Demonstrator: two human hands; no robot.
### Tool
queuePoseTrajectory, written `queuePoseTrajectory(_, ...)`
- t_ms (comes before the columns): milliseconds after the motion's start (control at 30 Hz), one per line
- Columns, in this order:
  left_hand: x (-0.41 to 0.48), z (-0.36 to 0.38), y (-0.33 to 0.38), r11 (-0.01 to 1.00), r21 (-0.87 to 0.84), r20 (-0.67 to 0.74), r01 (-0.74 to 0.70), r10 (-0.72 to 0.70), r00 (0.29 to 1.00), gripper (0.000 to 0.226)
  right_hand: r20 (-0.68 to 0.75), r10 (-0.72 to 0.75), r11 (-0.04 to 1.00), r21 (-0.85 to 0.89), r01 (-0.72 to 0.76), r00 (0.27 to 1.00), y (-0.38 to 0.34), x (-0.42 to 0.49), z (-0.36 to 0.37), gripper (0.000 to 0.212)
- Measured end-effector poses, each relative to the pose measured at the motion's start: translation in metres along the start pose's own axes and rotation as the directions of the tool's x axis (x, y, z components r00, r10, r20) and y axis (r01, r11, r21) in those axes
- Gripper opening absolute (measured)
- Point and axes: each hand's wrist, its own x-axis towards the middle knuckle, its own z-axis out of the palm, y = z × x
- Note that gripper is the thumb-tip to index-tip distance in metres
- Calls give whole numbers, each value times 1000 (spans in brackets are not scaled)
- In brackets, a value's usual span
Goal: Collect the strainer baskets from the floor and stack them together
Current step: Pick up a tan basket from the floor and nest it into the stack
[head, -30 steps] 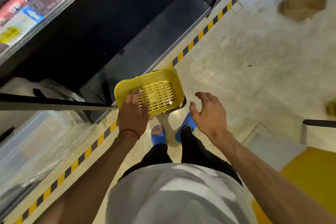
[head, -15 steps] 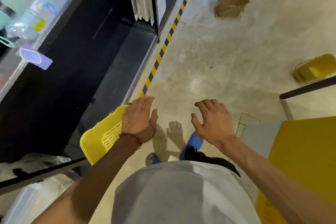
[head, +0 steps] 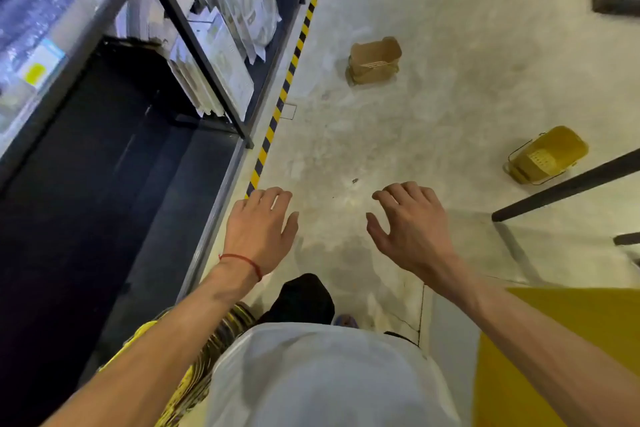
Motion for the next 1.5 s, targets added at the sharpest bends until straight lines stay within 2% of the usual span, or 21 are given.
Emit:
queuePoseTrajectory(333, 225, 3, 27, 991, 14, -21, -136, 137, 990, 40, -23, 123, 992, -28, -124, 992, 113, 155, 6, 42)
queuePoseTrajectory(533, 370, -9, 29, 990, 3, 20, -141, 141, 990, 42, 46, 187, 981, -51, -185, 981, 163, 260, 7, 40)
queuePoseTrajectory(833, 550, -1, 45, 987, -37, 25, -159, 160, 987, 43, 28, 240, 971, -3, -240, 970, 255, 412, 26, 40)
queuePoseTrajectory(967, 640, 11, 60, 990, -66, -3, -127, 127, 992, 42, 39, 250, 967, 40, -252, 967, 315, 493, 39, 36)
queuePoseTrajectory(1067, 705, 14, 82, 996, -57, 58, -74, 78, 995, 44, 81, 223, 972, 50, -228, 971, 367, 551, 41, 37)
queuePoseTrajectory(1233, 796, 14, 117, 993, -116, 58, 34, -28, 998, 45, 108, 99, 995, -17, -98, 989, 443, 642, 33, 39)
queuePoseTrajectory(1333, 841, 14, 122, 988, -126, 99, 86, -73, 992, 45, 161, 58, 998, -18, -56, 985, 474, 689, 36, 39)
queuePoseTrajectory(1500, 918, 34, 114, 983, -136, 133, 122, -104, 986, 47, 255, 80, 997, -23, -77, 964, 506, 759, 67, 39)
